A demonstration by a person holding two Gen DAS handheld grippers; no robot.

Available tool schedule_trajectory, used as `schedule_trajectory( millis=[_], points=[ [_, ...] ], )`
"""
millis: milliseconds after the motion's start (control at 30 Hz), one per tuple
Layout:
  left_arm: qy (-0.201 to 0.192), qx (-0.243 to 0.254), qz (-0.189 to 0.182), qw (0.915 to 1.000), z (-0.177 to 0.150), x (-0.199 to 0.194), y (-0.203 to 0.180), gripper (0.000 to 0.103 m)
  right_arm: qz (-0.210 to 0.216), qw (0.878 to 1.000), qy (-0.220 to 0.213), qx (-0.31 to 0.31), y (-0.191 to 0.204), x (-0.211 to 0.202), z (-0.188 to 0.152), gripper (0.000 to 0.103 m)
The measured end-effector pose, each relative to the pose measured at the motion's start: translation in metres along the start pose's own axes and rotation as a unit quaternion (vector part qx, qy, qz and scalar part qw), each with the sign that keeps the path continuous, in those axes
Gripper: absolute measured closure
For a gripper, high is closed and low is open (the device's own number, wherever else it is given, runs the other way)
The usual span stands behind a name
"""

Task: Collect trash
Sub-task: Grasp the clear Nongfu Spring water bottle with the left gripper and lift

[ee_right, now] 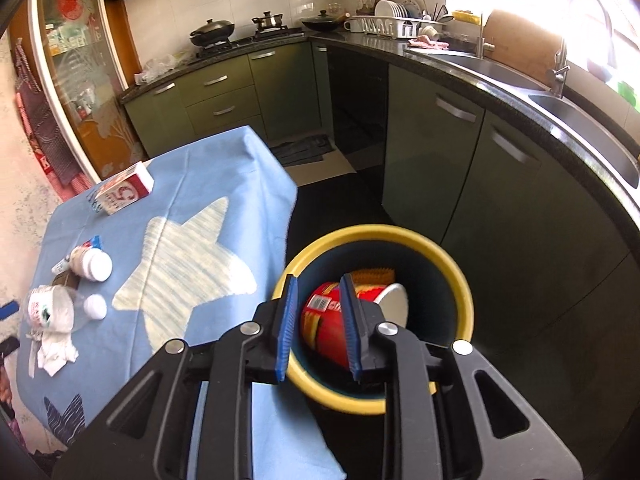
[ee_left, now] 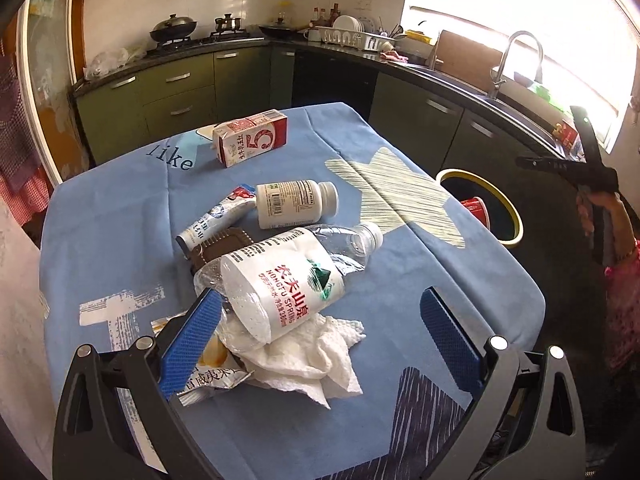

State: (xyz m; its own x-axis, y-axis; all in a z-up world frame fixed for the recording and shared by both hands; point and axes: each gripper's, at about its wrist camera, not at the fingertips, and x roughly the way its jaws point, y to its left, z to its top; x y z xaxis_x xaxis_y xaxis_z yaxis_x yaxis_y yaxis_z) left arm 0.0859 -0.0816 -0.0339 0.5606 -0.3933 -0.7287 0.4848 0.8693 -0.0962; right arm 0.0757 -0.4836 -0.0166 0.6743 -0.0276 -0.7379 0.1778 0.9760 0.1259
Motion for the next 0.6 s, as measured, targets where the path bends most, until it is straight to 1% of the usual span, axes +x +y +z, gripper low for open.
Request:
schedule_trajectory(
  millis=[100,267,400,433,500,567,600],
  points=[
    [-0.001,0.01,0.004,0.9999,0.007,0.001,0.002,0.005,0.019,1.0,0.002,0.002,0.009,-0.002,-0.022,0.075],
    [0.003,0.055,-0.003,0.9985,0.032,0.009,-0.002,0.005,0.044,0.999,0.017,0.011,0.016,0.006,-0.045,0.075],
    [0.014,0.102,-0.009,0.9946,0.057,0.026,-0.005,0.005,0.056,0.998,0.026,0.015,0.02,0.012,-0.054,0.075],
    [0.021,0.115,-0.018,0.9929,0.064,0.032,-0.005,0.005,0.057,0.998,0.028,0.015,0.021,0.014,-0.054,0.075],
    [0.03,0.138,-0.047,0.9889,0.072,0.041,-0.005,0.005,0.062,0.997,0.031,0.016,0.022,0.017,-0.056,0.075],
    [0.05,0.172,-0.074,0.9811,0.075,0.049,-0.009,0.005,0.064,0.997,0.037,0.016,0.024,0.02,-0.056,0.075],
    [0.059,0.192,-0.087,0.9759,0.074,0.052,-0.013,0.005,0.065,0.997,0.039,0.016,0.024,0.022,-0.056,0.074]
  ],
)
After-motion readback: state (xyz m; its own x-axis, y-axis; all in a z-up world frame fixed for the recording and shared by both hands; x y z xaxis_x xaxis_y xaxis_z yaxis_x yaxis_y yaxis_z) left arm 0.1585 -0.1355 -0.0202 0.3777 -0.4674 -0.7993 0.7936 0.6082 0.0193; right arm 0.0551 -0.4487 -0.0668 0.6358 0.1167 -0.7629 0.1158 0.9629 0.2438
